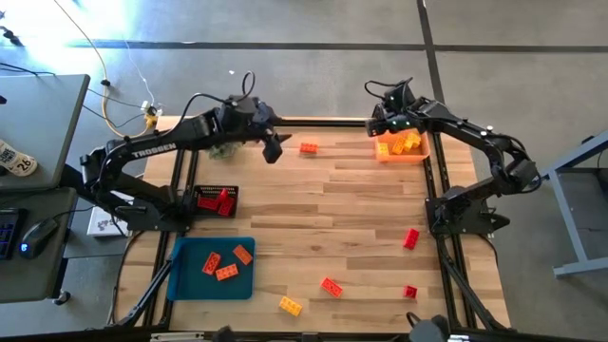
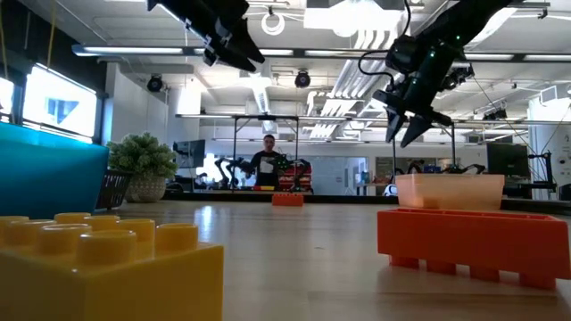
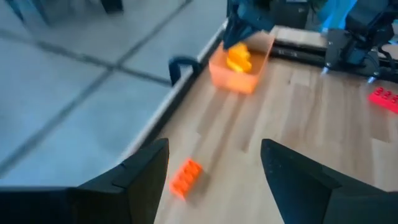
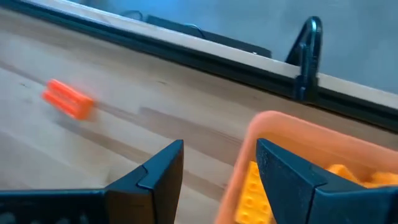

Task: Sort & place blocks by color
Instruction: Put the orange game piece into the blue bin

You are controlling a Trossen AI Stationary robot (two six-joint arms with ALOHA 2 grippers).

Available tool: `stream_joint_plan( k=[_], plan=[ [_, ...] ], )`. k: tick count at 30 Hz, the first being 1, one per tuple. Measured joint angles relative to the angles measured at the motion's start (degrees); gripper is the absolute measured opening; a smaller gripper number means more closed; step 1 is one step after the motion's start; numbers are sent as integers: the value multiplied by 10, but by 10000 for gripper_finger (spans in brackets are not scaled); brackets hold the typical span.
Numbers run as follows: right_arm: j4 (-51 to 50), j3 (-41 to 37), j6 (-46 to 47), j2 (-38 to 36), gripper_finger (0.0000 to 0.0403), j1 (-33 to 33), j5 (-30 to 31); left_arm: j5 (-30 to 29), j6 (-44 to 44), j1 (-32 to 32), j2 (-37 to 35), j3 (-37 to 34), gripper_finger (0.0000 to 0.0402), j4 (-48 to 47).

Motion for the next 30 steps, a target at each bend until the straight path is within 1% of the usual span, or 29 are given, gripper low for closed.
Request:
stream_joint_plan(
  k=[5, 9, 13, 18, 24, 30],
  plan=[
    [22, 0, 69, 0, 188, 2, -54, 9, 78, 29, 8, 0, 242, 68],
    [37, 0, 106, 0, 188, 18, -91, 74, 113, 68, 21, 0, 242, 116],
    [58, 0, 148, 0, 188, 46, -94, 136, 122, 102, 50, 0, 242, 151],
    [84, 0, 186, 0, 188, 86, -79, 189, 162, 125, 90, 0, 242, 173],
    [89, 0, 229, 0, 188, 131, -26, 240, 201, 135, 147, 0, 242, 190],
    [89, 0, 251, 0, 188, 170, 21, 246, 205, 135, 206, 0, 242, 199]
  ],
)
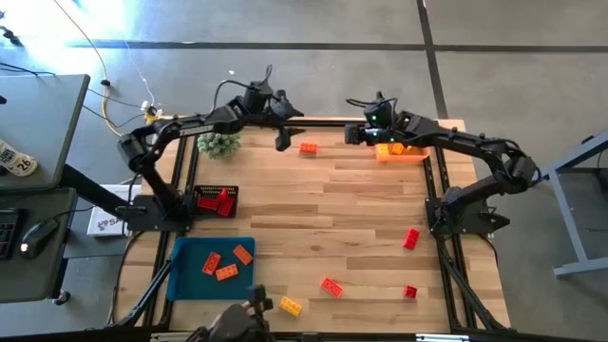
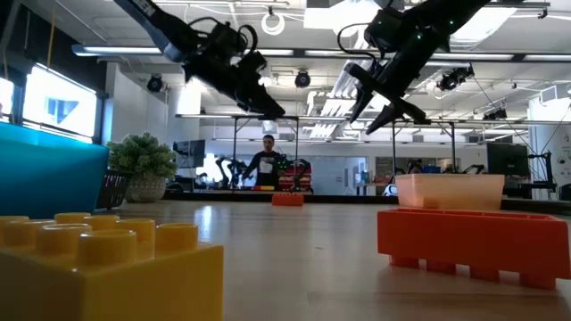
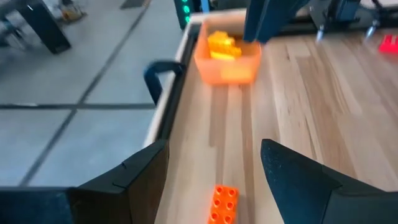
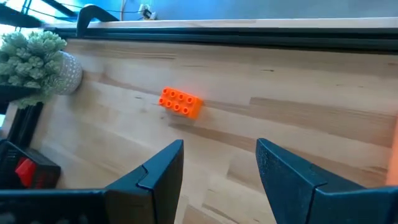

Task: Sort & place blocks by color
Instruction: Put the orange game piece into the blue bin

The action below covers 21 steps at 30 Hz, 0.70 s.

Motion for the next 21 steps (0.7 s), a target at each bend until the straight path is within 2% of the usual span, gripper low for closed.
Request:
stream_joint_plan(
  k=[8, 15, 21],
  plan=[
    [0, 0, 32, 0, 188, 33, 31, 26, -3, -2, 85, 15, 242, 4],
    [0, 0, 43, 0, 188, 45, 45, 26, -72, -3, 133, 59, 242, -5],
    [-1, 0, 38, 0, 188, 44, 51, 23, -80, -10, 164, 106, 242, -85]
  ],
)
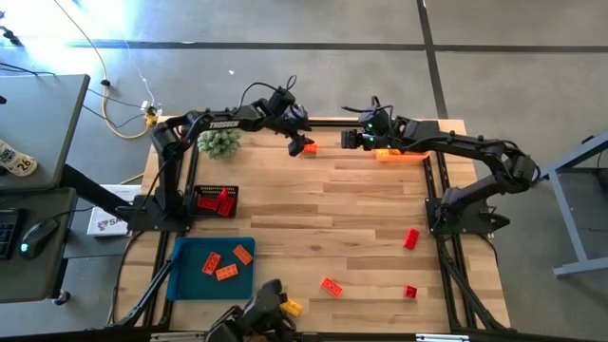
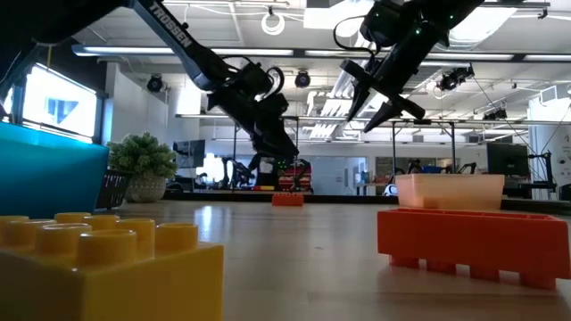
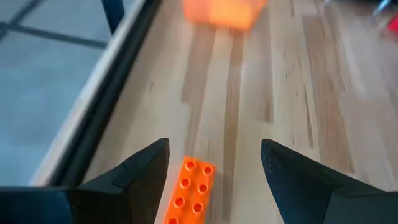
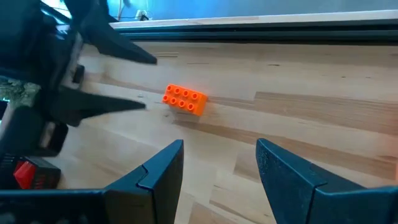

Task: Sort & place blocks by color
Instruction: Put the orange game piece into the blue bin

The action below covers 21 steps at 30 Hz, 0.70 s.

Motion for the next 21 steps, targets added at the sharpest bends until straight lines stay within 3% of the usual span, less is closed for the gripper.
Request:
stream_joint_plan(
  k=[10, 16, 21],
  plan=[
    [0, 0, -15, 0, 188, 0, 3, -98, 70, -29, 44, 77, 242, -143],
    [0, 0, -19, 0, 188, 0, 0, -113, 83, -41, 76, 113, 242, -174],
    [0, 0, -30, 0, 188, 0, -7, -159, 90, -48, 101, 138, 242, -187]
  ],
)
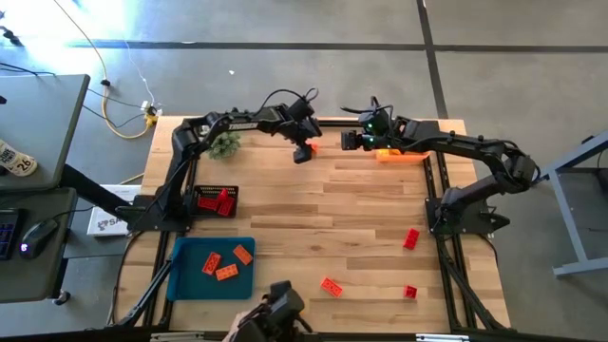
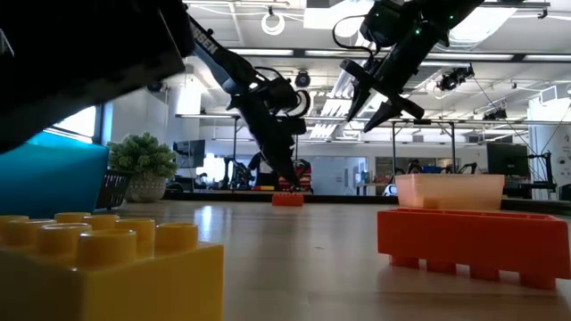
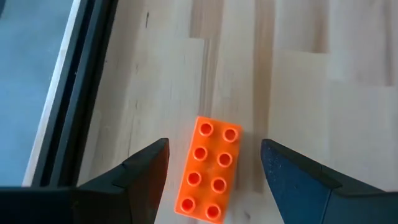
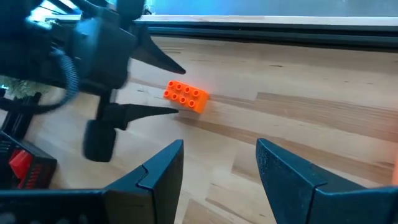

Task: Sort & place blocks by color
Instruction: Put the orange game piece into the blue bin

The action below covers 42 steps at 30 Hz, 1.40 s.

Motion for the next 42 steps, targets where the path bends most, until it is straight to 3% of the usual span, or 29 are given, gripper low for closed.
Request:
stream_joint_plan(
  k=[19, 23, 30, 42],
  plan=[
    [0, 0, -15, 0, 188, 0, -4, 1, 3, 0, 46, 9, 235, -30],
    [0, 0, -15, 0, 188, 0, -4, 16, 4, 1, 47, 9, 207, -32],
    [0, 0, -30, 0, 188, 0, -5, 27, -7, -1, 47, 9, 110, -36],
    [0, 0, -76, 0, 188, 0, -29, 27, -59, -8, -1, 8, 110, -128]
  ],
)
